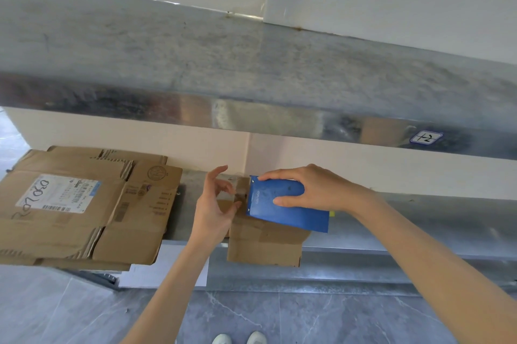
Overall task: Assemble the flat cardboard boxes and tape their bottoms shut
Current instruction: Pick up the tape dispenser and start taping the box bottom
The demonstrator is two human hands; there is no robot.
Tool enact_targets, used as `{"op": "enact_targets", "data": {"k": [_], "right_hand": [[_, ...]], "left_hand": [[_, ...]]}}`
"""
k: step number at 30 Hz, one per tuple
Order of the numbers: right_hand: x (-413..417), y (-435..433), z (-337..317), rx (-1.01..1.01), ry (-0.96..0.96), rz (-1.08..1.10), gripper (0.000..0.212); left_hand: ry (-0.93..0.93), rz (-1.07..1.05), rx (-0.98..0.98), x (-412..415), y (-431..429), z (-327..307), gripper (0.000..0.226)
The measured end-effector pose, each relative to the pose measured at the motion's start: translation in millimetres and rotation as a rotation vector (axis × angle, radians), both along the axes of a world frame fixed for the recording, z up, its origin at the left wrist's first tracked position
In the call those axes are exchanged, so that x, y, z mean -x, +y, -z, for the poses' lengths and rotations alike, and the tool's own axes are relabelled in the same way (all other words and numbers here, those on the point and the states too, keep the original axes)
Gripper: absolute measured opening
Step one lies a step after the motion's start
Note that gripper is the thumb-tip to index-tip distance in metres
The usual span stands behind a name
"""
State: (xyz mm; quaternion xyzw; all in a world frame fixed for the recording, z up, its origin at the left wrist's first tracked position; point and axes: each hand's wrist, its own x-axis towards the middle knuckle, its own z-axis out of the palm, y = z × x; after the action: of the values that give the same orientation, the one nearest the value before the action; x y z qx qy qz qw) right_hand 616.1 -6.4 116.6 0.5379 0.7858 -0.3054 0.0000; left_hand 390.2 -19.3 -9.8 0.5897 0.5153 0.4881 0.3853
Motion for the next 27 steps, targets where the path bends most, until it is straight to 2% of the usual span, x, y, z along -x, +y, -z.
{"op": "enact_targets", "data": {"k": [4, 6, 13, 20, 27], "right_hand": [[3.2, 6.2, -2.5, 0.035, -0.023, -0.001, 0.046], [3.7, 10.0, -5.1, 0.063, -0.012, -0.001, 0.045], [6.3, 24.2, -6.1, 0.122, 0.011, 0.015, 0.043], [4.9, 26.5, -3.4, 0.145, 0.040, 0.046, 0.041], [4.8, 24.8, -3.1, 0.142, 0.027, 0.040, 0.044]], "left_hand": [[0.000, -0.034, 0.016, -0.3, -1.6, -4.1, 0.079], [-0.024, -0.050, 0.086, 0.1, -1.5, -6.0, 0.077], [-0.338, -0.094, 0.343, 3.9, 5.7, -7.6, 0.054], [-0.269, -0.184, 0.332, -0.2, 10.0, -6.7, 0.063], [0.037, -0.248, 0.216, -11.1, 6.6, -13.2, 0.066]]}}
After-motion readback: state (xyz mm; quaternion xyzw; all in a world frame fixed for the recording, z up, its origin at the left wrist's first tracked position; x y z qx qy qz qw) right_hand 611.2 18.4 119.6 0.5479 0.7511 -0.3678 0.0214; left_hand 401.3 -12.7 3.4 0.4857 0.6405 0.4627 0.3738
